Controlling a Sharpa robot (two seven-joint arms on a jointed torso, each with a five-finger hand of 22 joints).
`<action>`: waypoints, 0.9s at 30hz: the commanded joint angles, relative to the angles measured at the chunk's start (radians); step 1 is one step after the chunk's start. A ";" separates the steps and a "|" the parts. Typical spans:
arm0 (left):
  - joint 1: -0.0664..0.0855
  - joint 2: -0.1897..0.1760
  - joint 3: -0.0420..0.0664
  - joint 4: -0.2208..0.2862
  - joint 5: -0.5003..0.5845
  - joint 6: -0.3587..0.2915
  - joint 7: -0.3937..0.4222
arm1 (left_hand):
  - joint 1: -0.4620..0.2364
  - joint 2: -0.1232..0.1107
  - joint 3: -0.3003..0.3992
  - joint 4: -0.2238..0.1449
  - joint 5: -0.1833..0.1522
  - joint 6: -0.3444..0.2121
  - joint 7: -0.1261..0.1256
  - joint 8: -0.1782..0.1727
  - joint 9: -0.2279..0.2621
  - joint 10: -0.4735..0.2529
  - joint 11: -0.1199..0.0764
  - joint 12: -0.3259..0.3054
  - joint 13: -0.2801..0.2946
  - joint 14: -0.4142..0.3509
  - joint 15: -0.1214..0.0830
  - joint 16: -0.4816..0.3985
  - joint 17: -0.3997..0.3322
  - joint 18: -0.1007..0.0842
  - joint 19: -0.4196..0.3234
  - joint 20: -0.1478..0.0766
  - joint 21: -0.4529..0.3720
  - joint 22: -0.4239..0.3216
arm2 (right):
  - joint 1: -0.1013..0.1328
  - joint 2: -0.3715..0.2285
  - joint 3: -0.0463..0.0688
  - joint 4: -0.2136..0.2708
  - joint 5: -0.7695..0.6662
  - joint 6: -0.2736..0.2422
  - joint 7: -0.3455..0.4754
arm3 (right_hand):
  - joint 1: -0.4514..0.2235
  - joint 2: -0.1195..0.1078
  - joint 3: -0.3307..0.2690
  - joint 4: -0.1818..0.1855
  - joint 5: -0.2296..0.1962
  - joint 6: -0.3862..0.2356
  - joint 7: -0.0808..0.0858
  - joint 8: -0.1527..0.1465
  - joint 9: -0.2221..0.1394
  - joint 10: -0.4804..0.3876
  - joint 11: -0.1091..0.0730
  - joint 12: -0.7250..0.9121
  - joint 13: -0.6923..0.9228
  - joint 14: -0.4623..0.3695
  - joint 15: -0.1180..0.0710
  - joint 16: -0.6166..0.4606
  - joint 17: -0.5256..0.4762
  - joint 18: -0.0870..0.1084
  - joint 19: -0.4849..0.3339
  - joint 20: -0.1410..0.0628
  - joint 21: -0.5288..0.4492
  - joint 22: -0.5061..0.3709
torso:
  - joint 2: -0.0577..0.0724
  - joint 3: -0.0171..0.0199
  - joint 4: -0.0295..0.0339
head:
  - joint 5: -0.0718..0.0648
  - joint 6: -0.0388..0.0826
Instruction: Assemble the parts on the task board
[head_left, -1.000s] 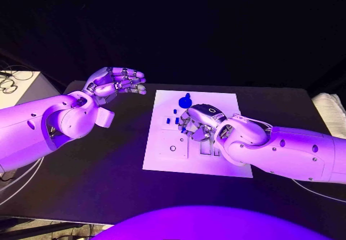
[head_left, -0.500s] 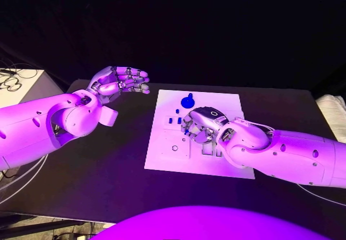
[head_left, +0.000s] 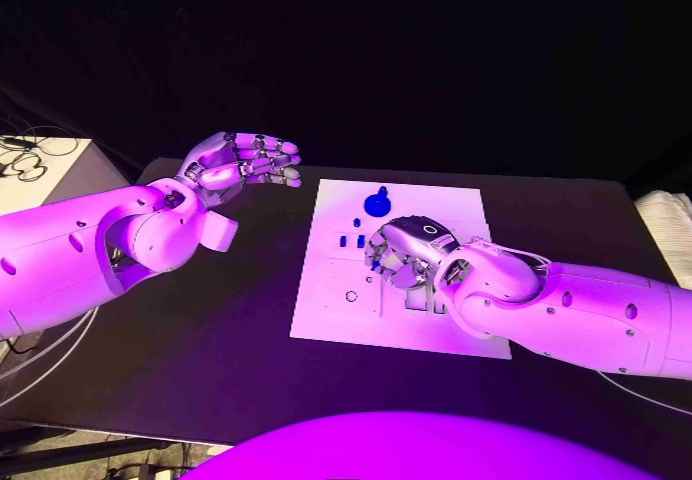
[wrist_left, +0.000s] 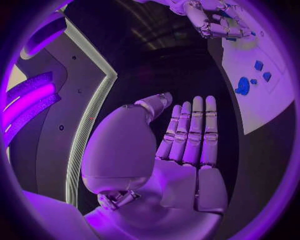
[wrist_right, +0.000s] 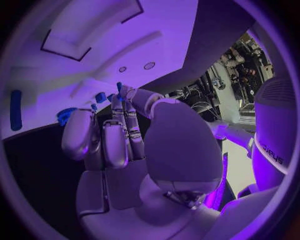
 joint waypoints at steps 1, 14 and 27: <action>0.001 0.001 0.001 0.001 0.006 0.003 0.005 | 0.008 0.003 -0.006 0.002 0.006 0.007 0.003 -0.004 -0.001 0.006 -0.003 -0.002 0.001 0.007 0.002 -0.005 0.001 0.004 0.006 -0.001 -0.007 -0.001 | -0.003 0.003 -0.001 -0.003 -0.016 0.003 0.006 | 0.000 0.008 0.000 -0.007 0.007 0.004 0.003 -0.001 0.001 0.072 -0.067 0.002 0.031 0.039 -0.007 0.003 0.001 -0.014 0.025 -0.001 0.004 0.130 | 0.001 -0.0007 0.0000 | 0.001 0.000; 0.001 0.000 0.001 0.001 0.006 0.005 0.005 | 0.008 0.003 -0.007 0.001 0.006 0.006 0.003 -0.005 -0.002 0.005 -0.003 -0.004 0.001 0.006 0.002 -0.007 0.002 0.003 0.006 -0.002 -0.008 -0.002 | -0.011 0.014 -0.002 -0.012 -0.016 0.013 0.006 | 0.000 0.008 0.000 -0.007 0.007 0.004 0.003 -0.001 0.001 0.072 -0.067 0.002 0.031 0.039 -0.007 0.003 0.001 -0.014 0.025 -0.001 0.004 0.130 | 0.000 -0.0006 -0.0001 | 0.005 0.000; 0.001 -0.001 0.001 0.002 0.006 0.005 0.005 | 0.008 0.003 -0.007 0.001 0.006 0.006 0.003 -0.005 -0.002 0.005 -0.003 -0.004 0.001 0.006 0.002 -0.007 0.002 0.003 0.006 -0.002 -0.008 -0.002 | -0.020 0.020 -0.004 -0.019 -0.016 0.023 0.007 | 0.000 0.008 0.000 -0.007 0.007 0.004 0.003 -0.001 0.001 0.072 -0.067 0.002 0.031 0.039 -0.007 0.003 0.001 -0.014 0.025 -0.001 0.004 0.130 | 0.000 -0.0005 -0.0007 | 0.006 0.000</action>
